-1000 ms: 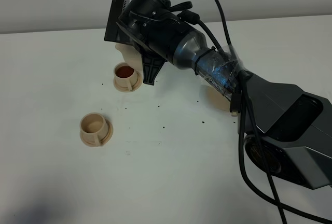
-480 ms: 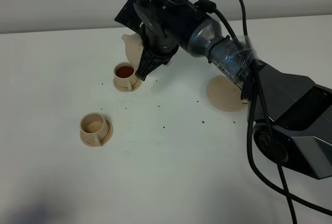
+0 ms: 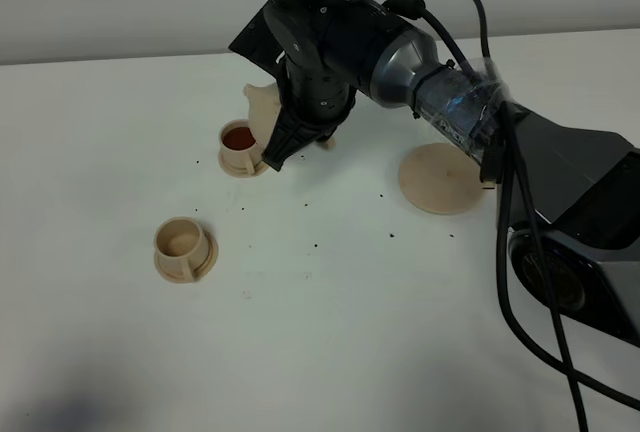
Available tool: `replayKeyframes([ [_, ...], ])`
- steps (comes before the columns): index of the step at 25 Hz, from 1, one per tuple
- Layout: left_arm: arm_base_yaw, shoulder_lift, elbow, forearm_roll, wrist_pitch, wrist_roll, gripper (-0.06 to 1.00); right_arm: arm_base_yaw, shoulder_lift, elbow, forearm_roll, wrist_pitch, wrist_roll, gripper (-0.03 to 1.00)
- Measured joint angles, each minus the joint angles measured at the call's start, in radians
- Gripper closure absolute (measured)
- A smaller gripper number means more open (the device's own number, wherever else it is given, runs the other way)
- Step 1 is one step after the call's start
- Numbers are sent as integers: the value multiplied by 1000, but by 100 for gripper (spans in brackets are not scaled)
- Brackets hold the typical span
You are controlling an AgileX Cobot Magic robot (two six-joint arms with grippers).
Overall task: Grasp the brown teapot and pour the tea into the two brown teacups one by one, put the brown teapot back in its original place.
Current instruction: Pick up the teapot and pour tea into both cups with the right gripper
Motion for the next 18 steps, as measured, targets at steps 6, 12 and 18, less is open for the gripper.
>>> replayKeyframes([
  [6,0,0,0,0,0,0,66,0,-8,27,60,-1,0,84],
  [12,0,0,0,0,0,0,66,-6,3,29,72,-1,2,84],
  [18,0,0,0,0,0,0,66,-10,-12,36,107,0,3,84],
])
